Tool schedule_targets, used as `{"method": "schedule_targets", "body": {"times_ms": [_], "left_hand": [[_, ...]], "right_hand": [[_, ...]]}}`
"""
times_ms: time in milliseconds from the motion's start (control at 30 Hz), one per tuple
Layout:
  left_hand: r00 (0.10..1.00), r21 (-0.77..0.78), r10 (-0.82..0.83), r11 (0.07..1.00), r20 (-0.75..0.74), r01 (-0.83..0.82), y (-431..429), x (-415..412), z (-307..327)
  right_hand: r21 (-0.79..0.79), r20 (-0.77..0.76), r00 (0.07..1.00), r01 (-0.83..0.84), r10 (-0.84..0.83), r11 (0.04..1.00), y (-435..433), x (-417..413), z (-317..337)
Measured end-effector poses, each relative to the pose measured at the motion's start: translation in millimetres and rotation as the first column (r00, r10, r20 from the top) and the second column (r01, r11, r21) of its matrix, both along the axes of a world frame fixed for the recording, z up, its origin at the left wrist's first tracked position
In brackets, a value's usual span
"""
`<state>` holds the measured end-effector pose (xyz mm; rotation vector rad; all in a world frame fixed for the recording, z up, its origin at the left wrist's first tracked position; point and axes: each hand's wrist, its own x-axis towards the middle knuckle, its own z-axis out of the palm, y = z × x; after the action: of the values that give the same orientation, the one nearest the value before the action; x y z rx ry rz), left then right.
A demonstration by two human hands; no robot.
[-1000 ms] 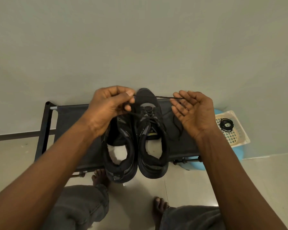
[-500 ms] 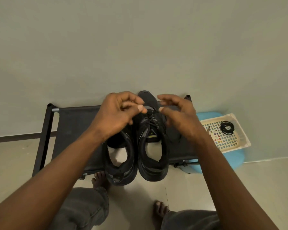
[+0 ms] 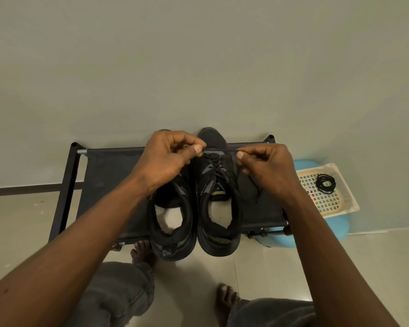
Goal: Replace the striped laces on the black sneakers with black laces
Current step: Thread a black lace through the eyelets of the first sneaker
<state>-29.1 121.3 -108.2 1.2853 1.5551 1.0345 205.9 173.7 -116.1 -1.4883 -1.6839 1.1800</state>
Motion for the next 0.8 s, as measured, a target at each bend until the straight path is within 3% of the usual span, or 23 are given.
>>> {"method": "schedule_targets", "body": {"times_ms": [133,267,400,467,533,600,667,800], "left_hand": [[0.999,-0.048,-0.041,0.998,0.003,0.041,-1.2,3.0,1.1],[0.997,-0.052,-0.078,0.996,-0.023,0.077,-2.3,12.6,0.8],[0.996,-0.034,-0.066,0.997,-0.06,0.064,-3.4,17.6,-1.1],[0.969,-0.061,-0.075,0.996,-0.237,0.062,-3.6,16.9,1.2],[0.822,-0.162,-0.162,0.983,-0.546,0.086,-5.1,16.7,4.7],[0.691,-0.251,-0.253,0.962,-0.678,0.106,-5.7,20.1,6.9],[0.682,-0.3,-0.311,0.944,-0.662,0.14,-5.6,23.0,7.3],[0.77,-0.329,-0.336,0.928,-0.542,0.173,-4.4,22.0,10.7]], "right_hand": [[0.099,0.229,0.971,-0.101,0.076,0.99,-4.4,-1.9,5.5],[0.133,0.213,0.945,-0.281,0.249,0.95,-15.0,-19.7,12.2],[0.201,0.263,0.94,-0.276,0.219,0.94,-18.8,-26.8,9.8],[0.195,0.284,0.94,-0.248,0.188,0.949,-16.3,-24.4,7.5],[0.169,0.343,0.922,-0.248,0.179,0.954,-14.6,-21.8,5.4],[0.105,0.39,0.9,-0.255,0.196,0.961,-14.8,-20.1,5.0],[0.036,0.404,0.89,-0.246,0.211,0.969,-16.3,-20.9,5.2],[0.019,0.478,0.858,-0.226,0.19,0.974,-18.0,-24.9,5.3]]}}
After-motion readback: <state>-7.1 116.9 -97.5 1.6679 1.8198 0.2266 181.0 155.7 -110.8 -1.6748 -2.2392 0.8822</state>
